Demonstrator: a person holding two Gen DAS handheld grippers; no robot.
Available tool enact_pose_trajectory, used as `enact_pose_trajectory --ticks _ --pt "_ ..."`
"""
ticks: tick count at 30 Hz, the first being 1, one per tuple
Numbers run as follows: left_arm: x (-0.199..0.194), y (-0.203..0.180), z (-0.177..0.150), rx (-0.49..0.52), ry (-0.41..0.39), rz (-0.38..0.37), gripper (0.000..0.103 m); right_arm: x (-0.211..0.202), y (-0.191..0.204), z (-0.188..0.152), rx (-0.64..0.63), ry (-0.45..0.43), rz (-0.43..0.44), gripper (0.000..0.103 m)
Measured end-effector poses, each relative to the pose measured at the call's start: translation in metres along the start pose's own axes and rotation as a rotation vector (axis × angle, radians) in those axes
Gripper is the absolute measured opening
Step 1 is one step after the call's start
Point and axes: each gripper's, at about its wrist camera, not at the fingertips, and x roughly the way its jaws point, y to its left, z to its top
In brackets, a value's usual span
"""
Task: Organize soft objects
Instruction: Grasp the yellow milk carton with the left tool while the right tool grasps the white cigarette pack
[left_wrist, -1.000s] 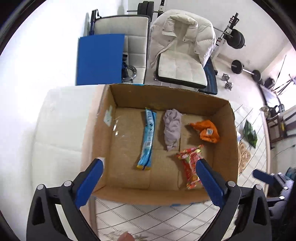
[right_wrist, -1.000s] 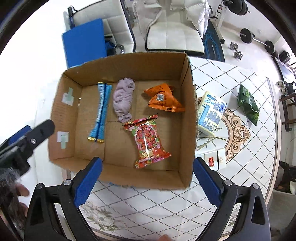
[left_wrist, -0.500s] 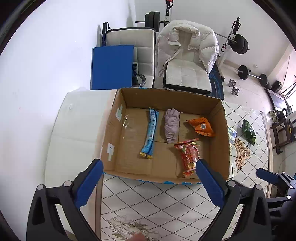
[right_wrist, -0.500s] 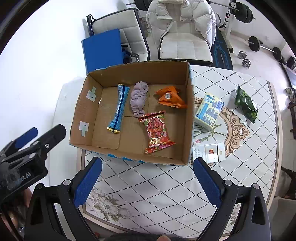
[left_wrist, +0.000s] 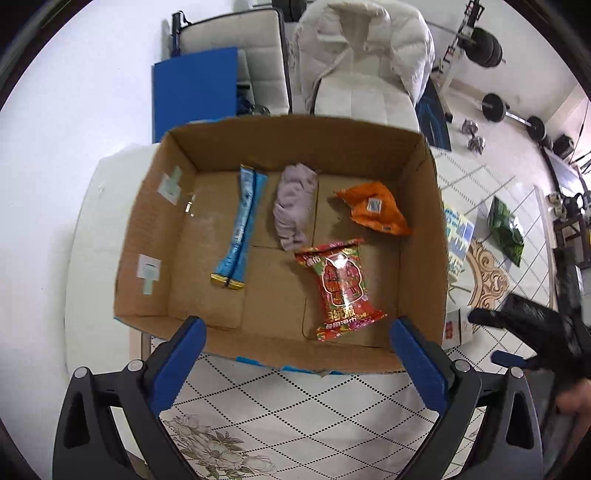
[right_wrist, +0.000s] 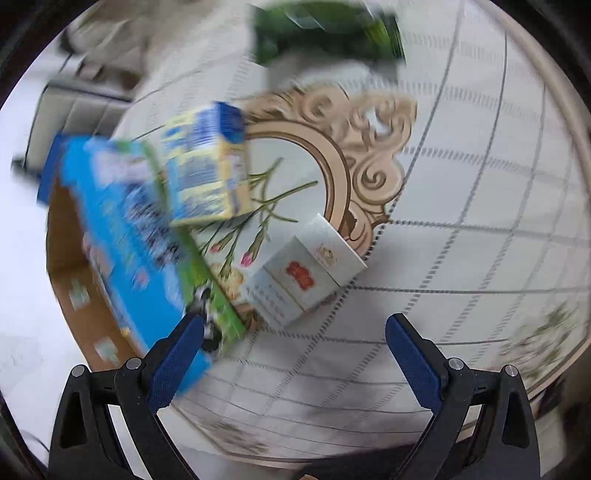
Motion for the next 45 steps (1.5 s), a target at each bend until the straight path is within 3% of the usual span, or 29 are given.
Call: enact_pose_trajectory --ticks 5,9,12,15,18,22,28,34,41,45 --pt "0.015 0.000 0.005 0.003 0.027 0.046 0.103 0.046 -0.001 0.016 0.123 0.089 -0.026 0.097" --pt "0.017 0.000 0.009 0.004 0.026 0.053 0.103 0.056 0.002 0.017 0.129 0.081 -0.094 0.071" --pt "0.011 -0.010 0.015 0.022 0.011 0.020 0.102 0.049 0.007 0.015 0.009 0.042 -0.153 0.067" --pt "0.001 -0.038 0.027 0.079 0.005 -0.059 0.102 0.034 -0.003 0.016 -0.121 -0.004 -0.263 0.064" --pt "-0.006 -0.087 0.046 0.198 0.006 -0.113 0.102 0.012 -0.026 0.030 -0.218 -0.066 -0.378 0.062" --pt "0.007 -0.151 0.074 0.335 0.048 -0.129 0.102 -0.009 -0.049 0.052 -0.293 -0.085 -0.472 0.054" --pt "0.068 -0.225 0.109 0.459 0.180 -0.073 0.102 -0.023 -0.065 0.078 -0.288 -0.016 -0.394 0.051" --pt "0.117 -0.268 0.117 0.572 0.262 0.042 0.102 -0.040 -0.092 0.081 -0.256 -0.033 -0.281 0.063" --pt "0.167 -0.286 0.103 0.640 0.351 0.157 0.103 -0.052 -0.134 0.080 -0.173 -0.034 -0.185 0.065" --pt "0.189 -0.281 0.089 0.642 0.418 0.175 0.100 -0.050 -0.145 0.083 -0.179 -0.021 -0.202 0.065"
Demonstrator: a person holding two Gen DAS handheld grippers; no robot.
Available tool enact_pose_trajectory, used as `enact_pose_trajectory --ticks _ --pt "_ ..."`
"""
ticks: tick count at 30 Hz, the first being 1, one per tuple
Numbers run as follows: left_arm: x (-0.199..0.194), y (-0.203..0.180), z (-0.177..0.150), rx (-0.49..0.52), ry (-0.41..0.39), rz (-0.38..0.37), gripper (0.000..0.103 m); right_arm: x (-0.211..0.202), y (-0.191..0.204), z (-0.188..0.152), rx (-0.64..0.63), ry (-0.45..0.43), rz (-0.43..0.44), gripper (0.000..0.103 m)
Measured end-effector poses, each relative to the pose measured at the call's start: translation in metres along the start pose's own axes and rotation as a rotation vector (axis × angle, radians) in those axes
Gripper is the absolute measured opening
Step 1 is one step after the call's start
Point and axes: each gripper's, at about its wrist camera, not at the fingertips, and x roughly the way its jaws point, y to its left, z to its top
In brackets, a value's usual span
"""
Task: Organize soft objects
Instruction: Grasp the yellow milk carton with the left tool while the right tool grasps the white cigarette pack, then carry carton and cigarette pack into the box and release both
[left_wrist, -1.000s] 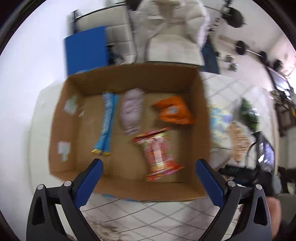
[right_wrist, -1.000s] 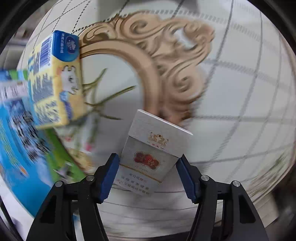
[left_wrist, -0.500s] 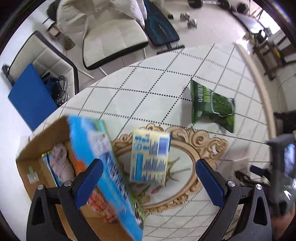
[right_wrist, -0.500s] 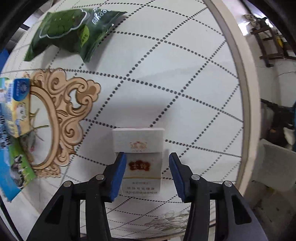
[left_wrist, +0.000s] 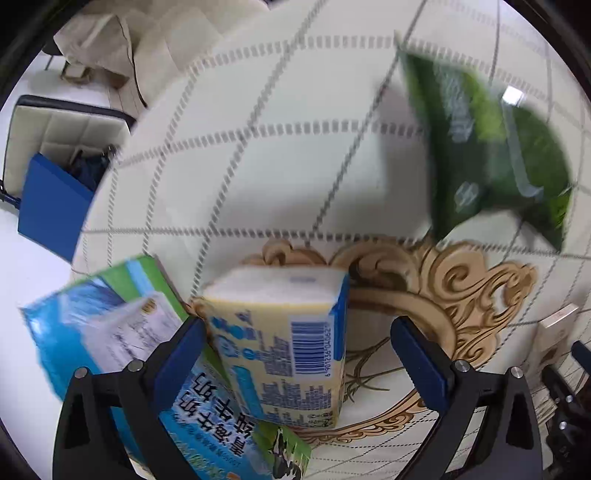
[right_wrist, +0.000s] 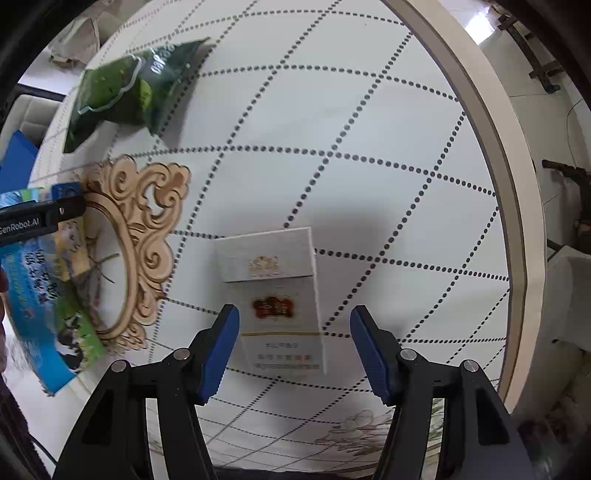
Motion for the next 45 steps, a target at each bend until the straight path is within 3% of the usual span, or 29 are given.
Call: enact_pose_trajectory --ticks 1,3,4,8,12,15,18,20,26,31,37,40,45 --pt "0.004 0.000 -0.003 -0.012 0.000 -0.015 0.094 0.001 -0.002 0.000 0.000 0.005 -0.002 0.065" --pt "0.004 0.002 -0.010 -0.068 -0.027 -0.035 0.068 0.007 -0.001 -0.001 0.001 0.021 0.007 0.065" --pt "0.001 0.002 -0.017 -0.103 -0.046 -0.067 0.064 0.013 -0.006 -0.001 -0.002 0.026 0.012 0.065" --pt "-0.002 -0.010 -0.039 -0.171 -0.040 -0.224 0.062 0.029 0.006 -0.004 -0.014 0.039 0.015 0.071" --pt "0.004 -0.031 -0.054 -0.156 -0.009 -0.292 0.062 0.038 0.021 -0.014 -0.059 0.034 -0.064 0.073" --pt "0.016 -0.040 -0.064 -0.151 0.014 -0.290 0.062 0.042 0.032 -0.019 -0.086 0.029 -0.121 0.072" --pt "0.020 -0.040 -0.071 -0.166 -0.015 -0.262 0.061 0.046 0.053 -0.033 -0.113 0.006 -0.174 0.067" --pt "0.021 -0.044 -0.081 -0.177 -0.042 -0.246 0.061 0.051 0.070 -0.042 -0.136 -0.011 -0.182 0.058" --pt "0.011 -0.050 -0.110 -0.195 -0.115 -0.244 0.060 0.050 0.061 -0.047 -0.132 -0.018 -0.168 0.057" --pt "-0.023 -0.031 -0.139 -0.246 -0.194 -0.312 0.060 0.016 0.040 -0.057 -0.111 -0.056 -0.062 0.057" --pt "-0.079 0.003 -0.191 -0.302 -0.342 -0.421 0.060 -0.068 0.037 -0.101 -0.172 -0.166 0.033 0.057" --pt "-0.116 0.030 -0.203 -0.336 -0.411 -0.467 0.060 -0.113 0.061 -0.114 -0.230 -0.223 0.072 0.057" --pt "-0.156 0.107 -0.243 -0.407 -0.520 -0.459 0.060 -0.176 0.133 -0.113 -0.364 -0.284 0.132 0.057"
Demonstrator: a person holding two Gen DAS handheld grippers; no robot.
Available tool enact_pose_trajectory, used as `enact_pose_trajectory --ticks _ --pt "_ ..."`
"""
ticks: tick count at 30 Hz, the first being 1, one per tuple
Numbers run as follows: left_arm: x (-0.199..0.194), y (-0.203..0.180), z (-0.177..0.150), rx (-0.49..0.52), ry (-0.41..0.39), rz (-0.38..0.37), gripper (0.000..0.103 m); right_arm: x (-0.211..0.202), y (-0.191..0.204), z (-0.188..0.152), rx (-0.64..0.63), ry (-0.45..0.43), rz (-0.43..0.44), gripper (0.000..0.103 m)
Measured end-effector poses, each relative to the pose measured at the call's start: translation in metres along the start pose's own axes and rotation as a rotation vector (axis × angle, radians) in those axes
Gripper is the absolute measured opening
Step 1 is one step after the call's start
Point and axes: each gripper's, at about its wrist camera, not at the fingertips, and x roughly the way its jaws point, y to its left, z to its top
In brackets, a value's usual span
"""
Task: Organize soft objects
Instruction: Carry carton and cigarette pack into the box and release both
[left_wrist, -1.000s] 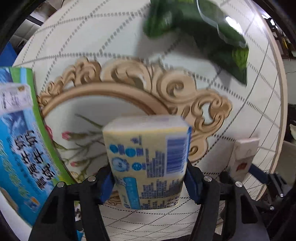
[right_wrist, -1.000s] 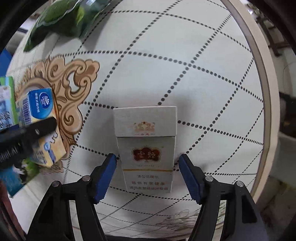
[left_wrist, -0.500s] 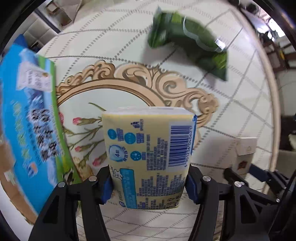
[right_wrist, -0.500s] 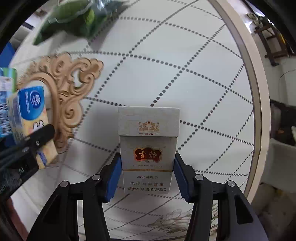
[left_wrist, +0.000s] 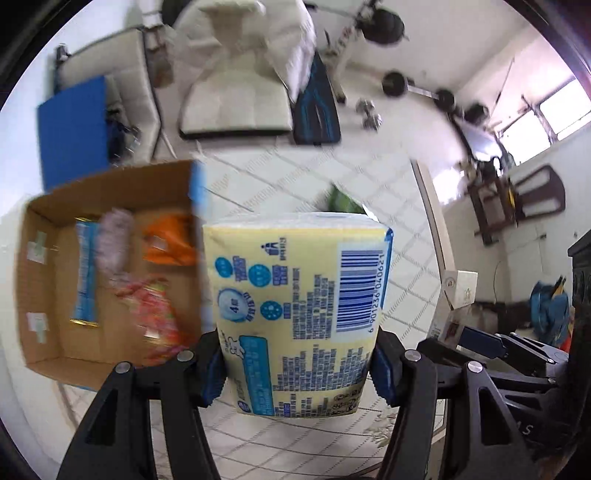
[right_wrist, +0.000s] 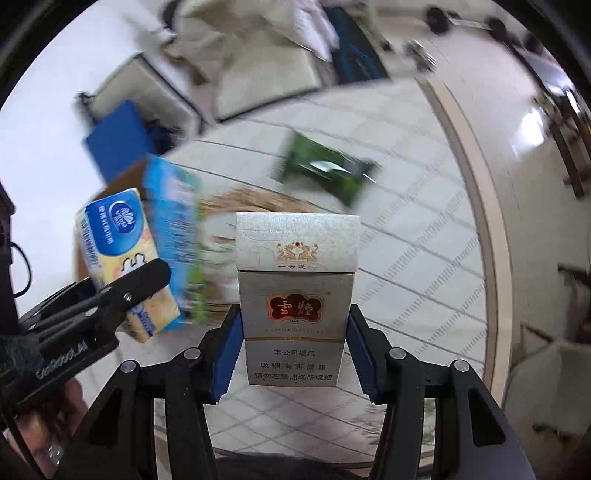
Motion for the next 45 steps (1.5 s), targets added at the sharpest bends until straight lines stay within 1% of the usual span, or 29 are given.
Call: enact_pose_trajectory --ticks 2,3,4,5,6,8,9,11,12,14,17,20,24,26,28,30,32,33,35,36,37,38,39,40,41,43,45 --pt "-0.021 0.028 0.007 -0.023 -0.039 0.013 0.060 -0.009 0.034 0.009 -0.044 -0.006 0.034 0.057" --pt "-0.030 0.042 0.009 -0.027 -0.055 0.032 0.061 -0.010 0.054 0.014 -0.065 -0.008 0.047 0.057" --pt "-0.043 0.064 0.012 -0.041 -0.075 0.063 0.061 -0.006 0.072 0.020 -0.078 -0.008 0.059 0.057" --pt "-0.047 0.078 0.010 -0.051 -0.087 0.081 0.061 -0.003 0.095 0.021 -0.108 -0.001 0.074 0.057" --pt "-0.054 0.097 0.013 -0.067 -0.095 0.105 0.061 0.016 0.112 0.034 -0.125 0.002 0.086 0.057" --pt "-0.054 0.136 0.019 -0.099 -0.093 0.143 0.061 0.026 0.147 0.036 -0.148 0.020 0.109 0.057" --pt "-0.051 0.147 0.019 -0.109 -0.089 0.157 0.060 0.038 0.170 0.038 -0.157 0.038 0.126 0.057" --pt "-0.040 0.183 0.024 -0.132 -0.066 0.211 0.061 0.058 0.197 0.039 -0.170 0.066 0.137 0.057" --pt "-0.031 0.203 0.027 -0.145 -0.047 0.235 0.061 0.072 0.213 0.040 -0.179 0.077 0.124 0.057" --pt "-0.008 0.223 0.034 -0.152 0.000 0.255 0.061 0.107 0.238 0.042 -0.184 0.115 0.106 0.057" --pt "0.028 0.258 0.045 -0.159 0.063 0.295 0.061 0.157 0.261 0.048 -0.164 0.185 0.079 0.057" --pt "0.055 0.282 0.053 -0.146 0.119 0.316 0.061 0.203 0.274 0.049 -0.157 0.231 0.027 0.057" --pt "0.089 0.300 0.060 -0.123 0.198 0.328 0.061 0.240 0.288 0.047 -0.155 0.284 -0.020 0.057" --pt "0.085 0.306 0.056 -0.127 0.226 0.330 0.061 0.250 0.292 0.046 -0.150 0.296 -0.031 0.057" --pt "0.091 0.310 0.057 -0.132 0.241 0.328 0.061 0.261 0.292 0.045 -0.145 0.314 -0.034 0.057" --pt "0.094 0.311 0.059 -0.134 0.270 0.326 0.061 0.271 0.294 0.042 -0.135 0.362 -0.034 0.058" --pt "0.095 0.314 0.061 -0.151 0.281 0.312 0.061 0.278 0.293 0.041 -0.121 0.388 -0.032 0.059" --pt "0.095 0.316 0.063 -0.158 0.279 0.305 0.061 0.281 0.292 0.040 -0.119 0.399 -0.038 0.060" --pt "0.091 0.318 0.065 -0.178 0.267 0.297 0.061 0.280 0.292 0.039 -0.124 0.391 -0.059 0.073" --pt "0.087 0.318 0.066 -0.181 0.257 0.291 0.062 0.280 0.291 0.038 -0.126 0.386 -0.065 0.074" --pt "0.085 0.317 0.066 -0.181 0.248 0.290 0.064 0.278 0.291 0.038 -0.124 0.382 -0.068 0.075" --pt "0.081 0.317 0.066 -0.180 0.236 0.289 0.070 0.275 0.290 0.037 -0.117 0.379 -0.065 0.075" --pt "0.078 0.316 0.066 -0.179 0.230 0.285 0.073 0.272 0.289 0.037 -0.117 0.376 -0.065 0.075" --pt "0.074 0.315 0.065 -0.180 0.222 0.282 0.073 0.269 0.287 0.037 -0.115 0.369 -0.066 0.076" --pt "0.069 0.313 0.062 -0.182 0.211 0.280 0.076 0.265 0.287 0.037 -0.114 0.360 -0.072 0.079" --pt "0.060 0.310 0.057 -0.184 0.192 0.266 0.081 0.252 0.284 0.035 -0.119 0.343 -0.074 0.081" --pt "0.049 0.305 0.049 -0.185 0.170 0.255 0.094 0.238 0.283 0.032 -0.123 0.318 -0.081 0.083"
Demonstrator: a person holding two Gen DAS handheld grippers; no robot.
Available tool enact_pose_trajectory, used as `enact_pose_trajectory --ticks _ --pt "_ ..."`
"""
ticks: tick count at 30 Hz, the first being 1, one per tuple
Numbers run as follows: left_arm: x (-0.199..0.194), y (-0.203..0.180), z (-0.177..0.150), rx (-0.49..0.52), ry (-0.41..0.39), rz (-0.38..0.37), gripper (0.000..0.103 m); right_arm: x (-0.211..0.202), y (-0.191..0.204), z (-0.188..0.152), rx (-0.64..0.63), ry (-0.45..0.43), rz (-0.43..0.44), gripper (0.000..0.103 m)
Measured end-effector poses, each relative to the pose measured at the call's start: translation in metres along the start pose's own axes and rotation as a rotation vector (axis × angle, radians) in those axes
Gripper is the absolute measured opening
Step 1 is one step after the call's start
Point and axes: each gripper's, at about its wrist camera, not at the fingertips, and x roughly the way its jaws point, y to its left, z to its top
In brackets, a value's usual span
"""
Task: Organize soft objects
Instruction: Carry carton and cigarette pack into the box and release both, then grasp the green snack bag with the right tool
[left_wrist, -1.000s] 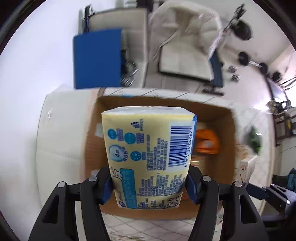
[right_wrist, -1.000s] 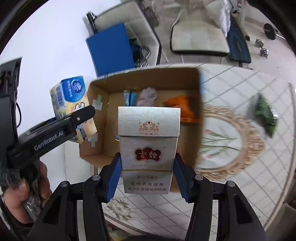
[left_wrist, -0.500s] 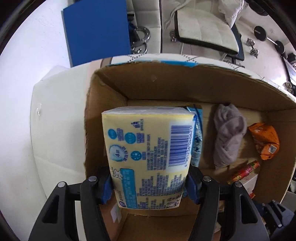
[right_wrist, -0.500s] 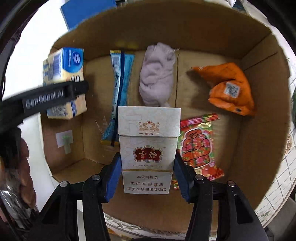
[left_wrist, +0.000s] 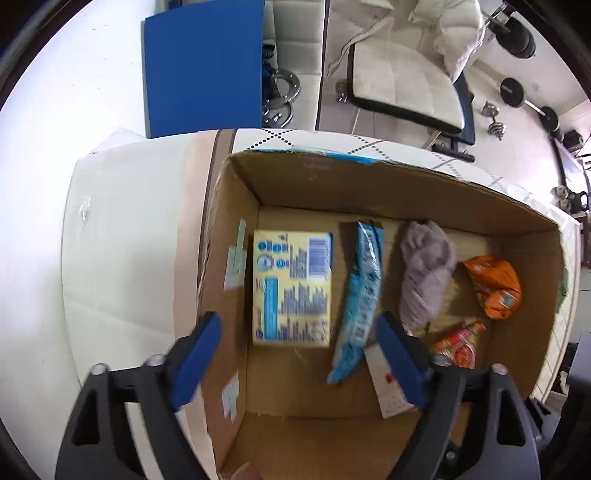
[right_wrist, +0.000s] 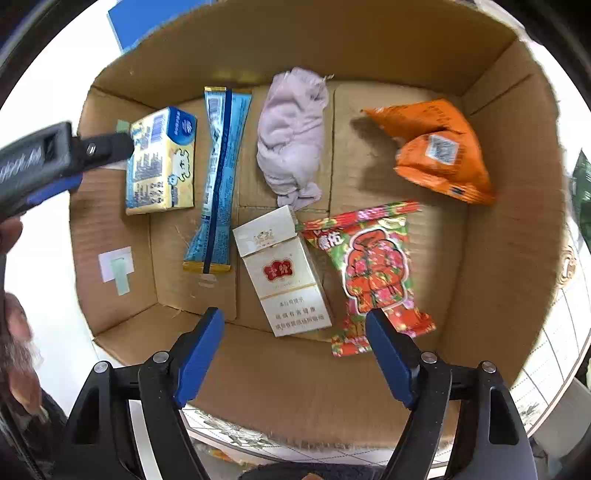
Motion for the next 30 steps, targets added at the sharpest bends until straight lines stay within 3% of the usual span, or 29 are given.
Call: enact_pose_trajectory --ticks 3,7,14,22,27,30 --pt "-0.018 -0.004 -0.022 0.014 -0.039 -0.006 0.095 -0.017 -0.003 -0.010 -0.005 -0.047 -0.017 0.095" --pt "-0.032 -0.007 -0.047 0.018 -0.072 -0.023 0.095 -0.042 -0.007 -0.025 -0.012 -0.121 -0.051 0.098" --pt "-0.070 -0.014 -0.092 -0.003 -0.157 -0.026 0.095 -0.076 -0.015 -0.066 -0.023 -0.227 -0.083 0.098" --pt "-0.100 -0.025 -0.128 -0.015 -0.215 -0.009 0.095 -0.103 -0.030 -0.102 -0.024 -0.277 -0.035 0.098" --pt "-0.113 -0.050 -0.133 -0.019 -0.243 -0.005 0.095 -0.121 -0.061 -0.107 -0.004 -0.283 0.030 0.098" --pt "-0.117 -0.074 -0.127 -0.021 -0.249 -0.022 0.095 -0.137 -0.098 -0.104 0.005 -0.291 0.012 0.098"
